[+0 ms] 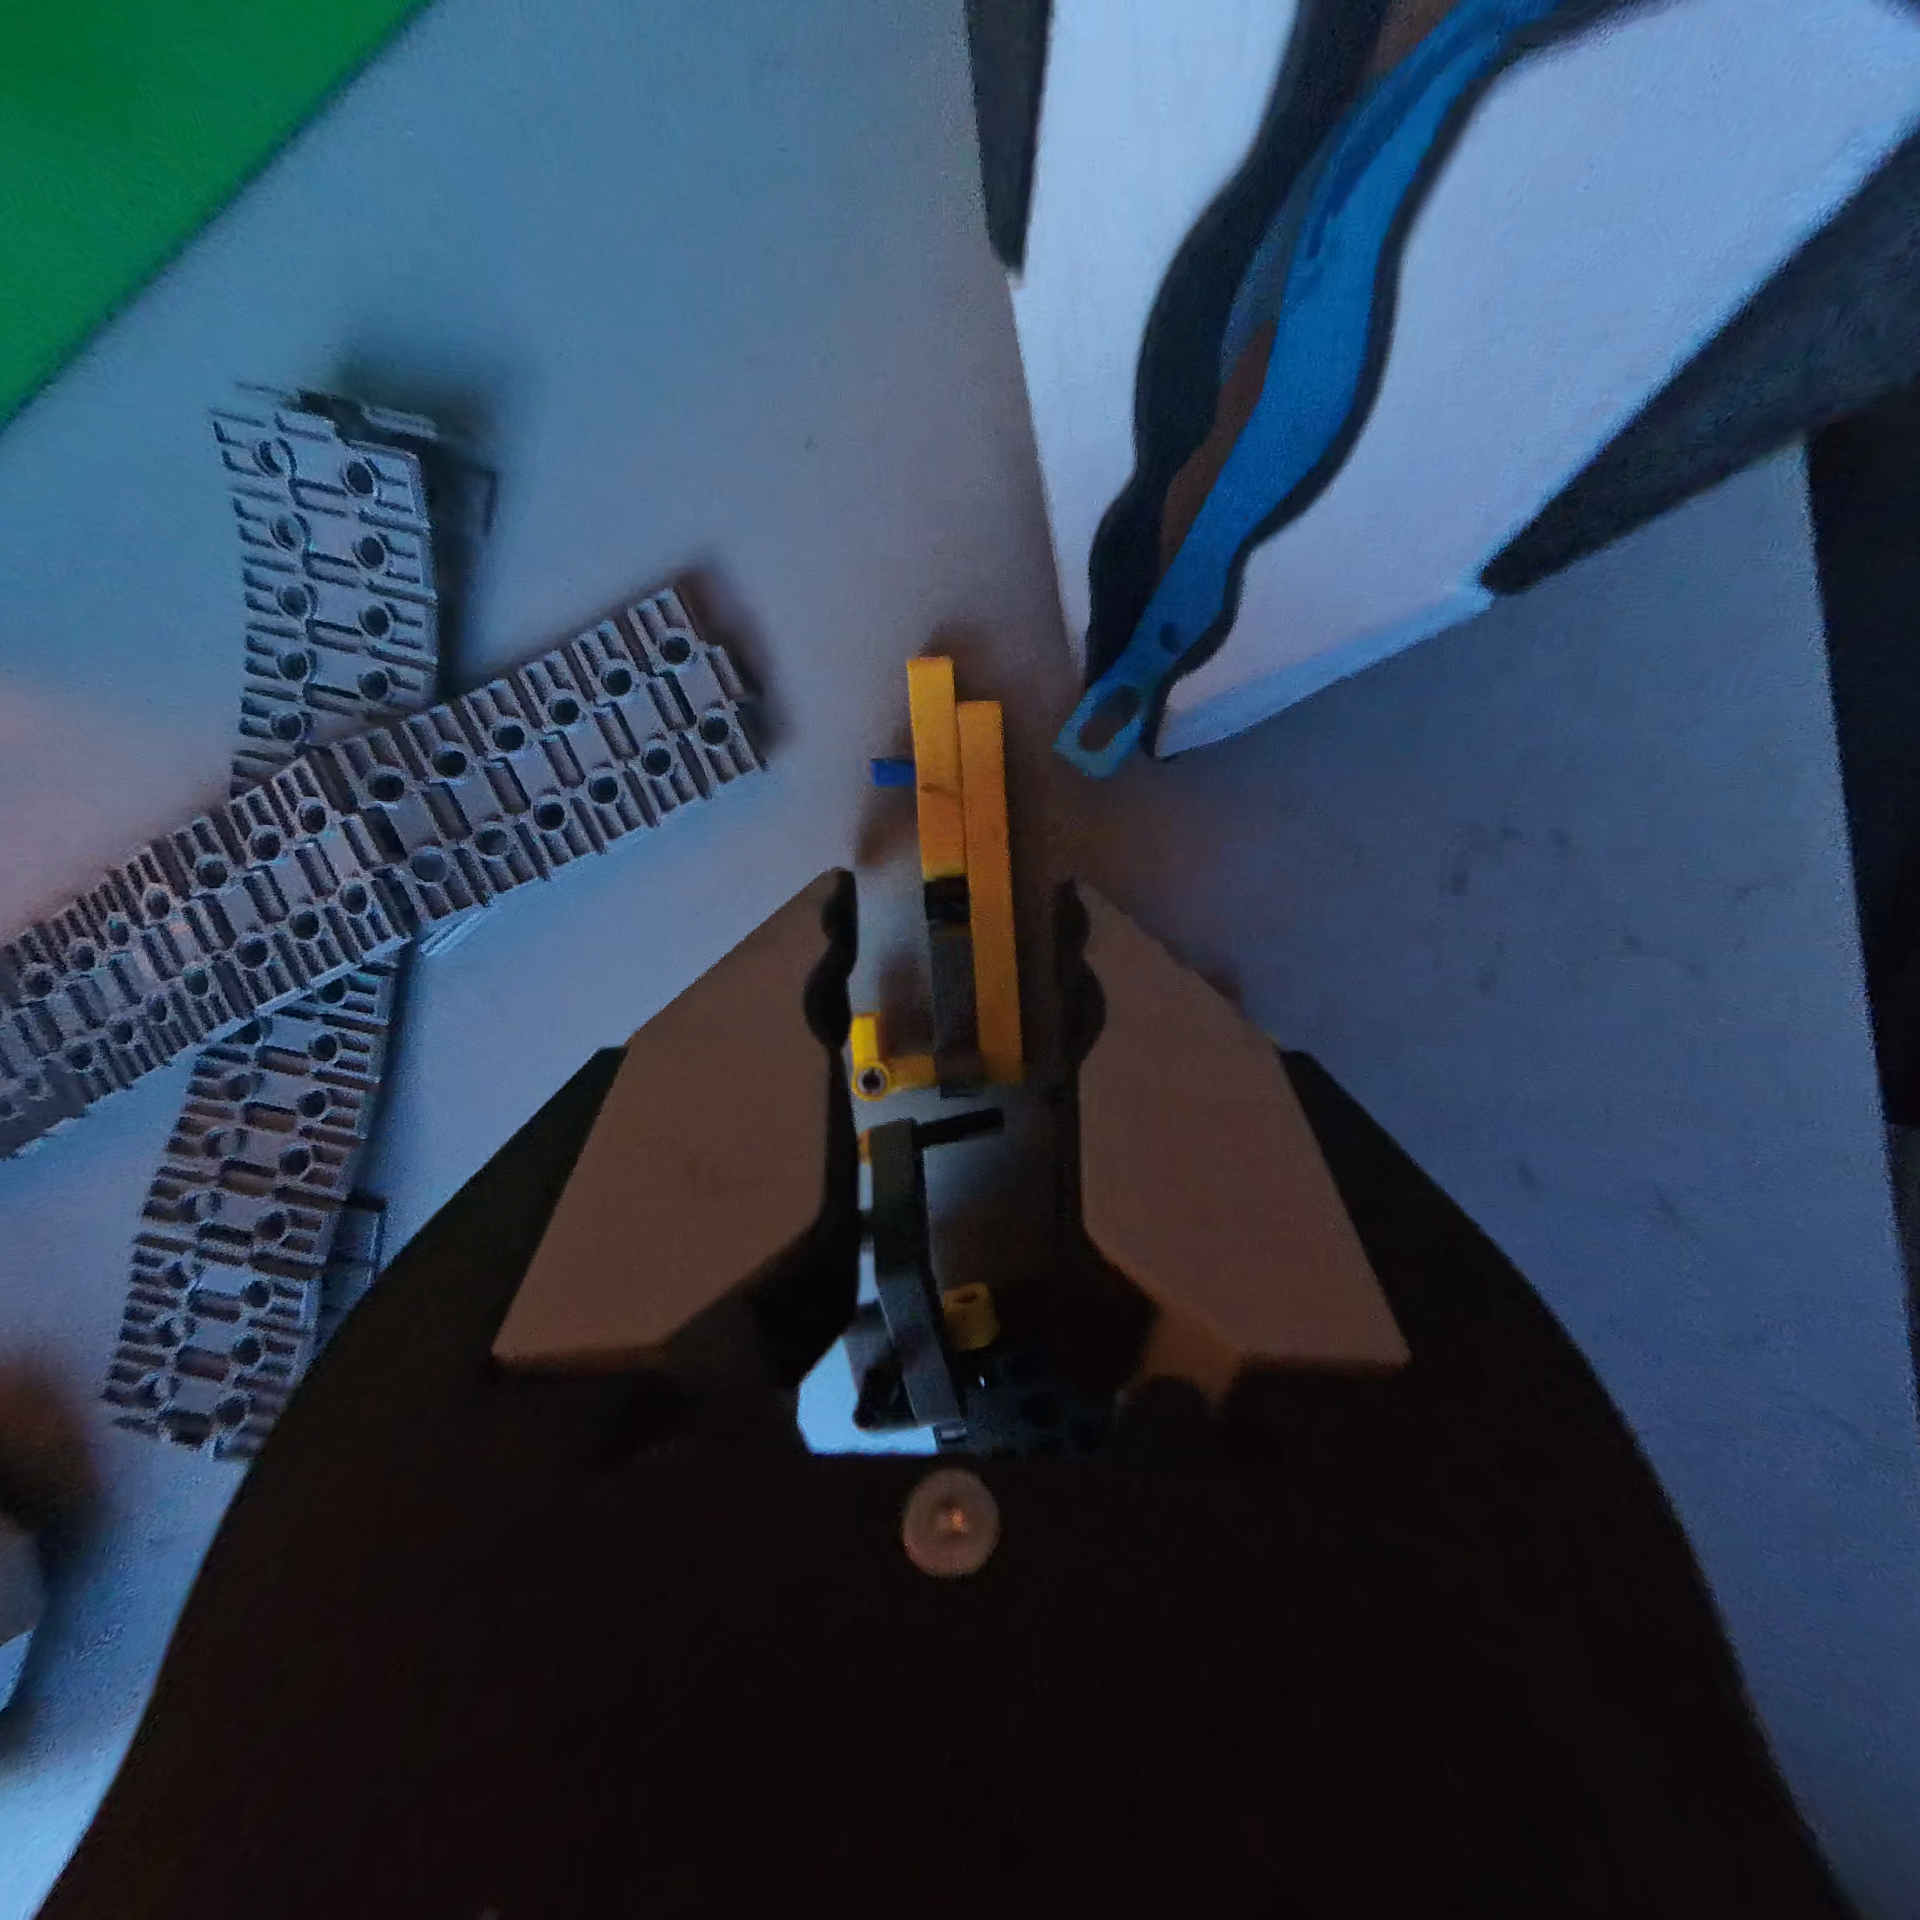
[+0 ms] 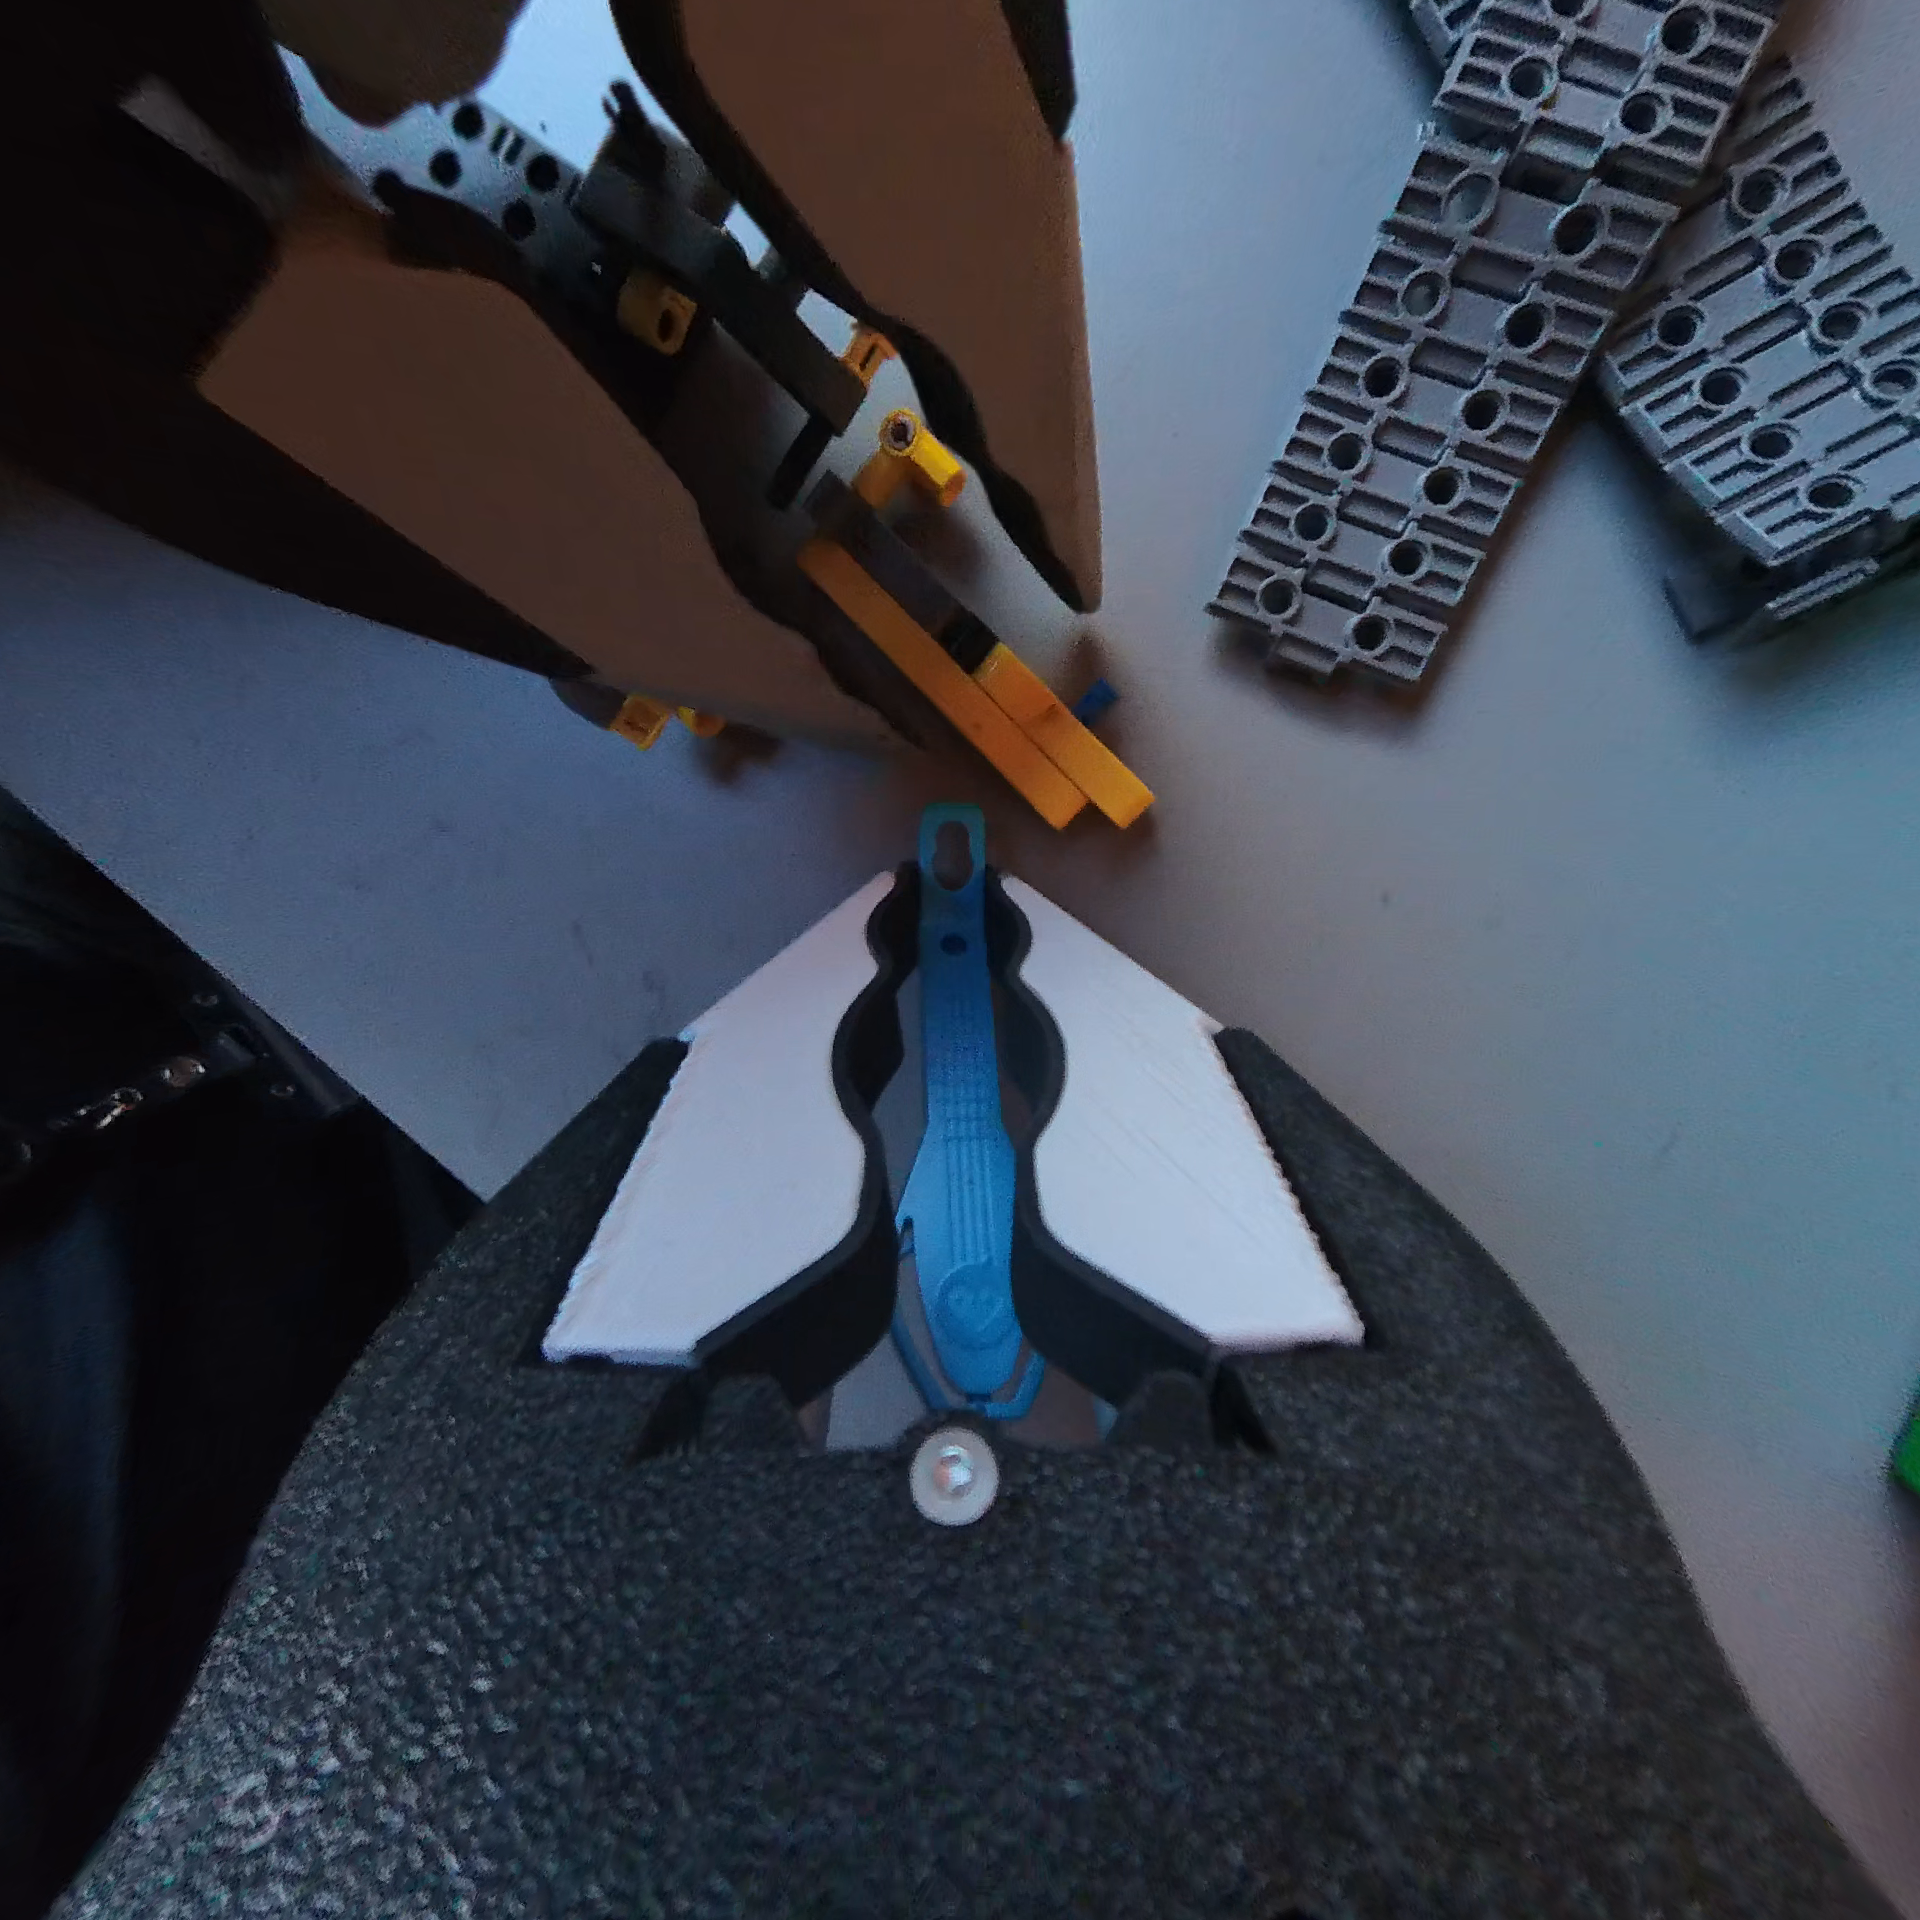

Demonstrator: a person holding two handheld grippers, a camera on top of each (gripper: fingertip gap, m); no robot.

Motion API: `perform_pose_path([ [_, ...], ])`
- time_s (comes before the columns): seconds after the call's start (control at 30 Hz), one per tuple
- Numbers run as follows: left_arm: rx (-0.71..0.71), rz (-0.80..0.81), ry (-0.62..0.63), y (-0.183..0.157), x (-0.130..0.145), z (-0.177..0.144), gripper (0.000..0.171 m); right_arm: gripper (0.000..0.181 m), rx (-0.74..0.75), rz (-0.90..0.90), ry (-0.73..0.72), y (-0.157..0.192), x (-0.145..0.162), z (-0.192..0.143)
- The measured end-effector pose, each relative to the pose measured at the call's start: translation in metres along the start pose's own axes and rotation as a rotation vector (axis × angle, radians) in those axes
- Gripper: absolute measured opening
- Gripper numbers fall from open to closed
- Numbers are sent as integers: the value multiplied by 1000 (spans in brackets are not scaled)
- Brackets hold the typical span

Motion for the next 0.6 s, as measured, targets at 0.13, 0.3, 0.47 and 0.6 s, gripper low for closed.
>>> perform_pose_path([
  [0.13,18,-8,-14,6,-6,4,28,10,25,34,-46,-7,0,1],
  [0.3,68,-54,-92,6,-8,7,19,10,28,51,-88,-5,1,1],
  [0.47,63,-42,-104,5,-8,7,15,10,67,78,-35,-6,-1,1],
  [0.6,88,-80,-105,3,-8,6,15,10,106,81,-58,0,-2,3],
])
Point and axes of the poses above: each gripper's, where its closed fingertips meet, z out along the fingers, x out of its underside, y = z × x across the jaws, the point moved 4 cm from there along -z, back along the fingers, and after that the axes turned 7 degrees about y, right-handed, at the moved point
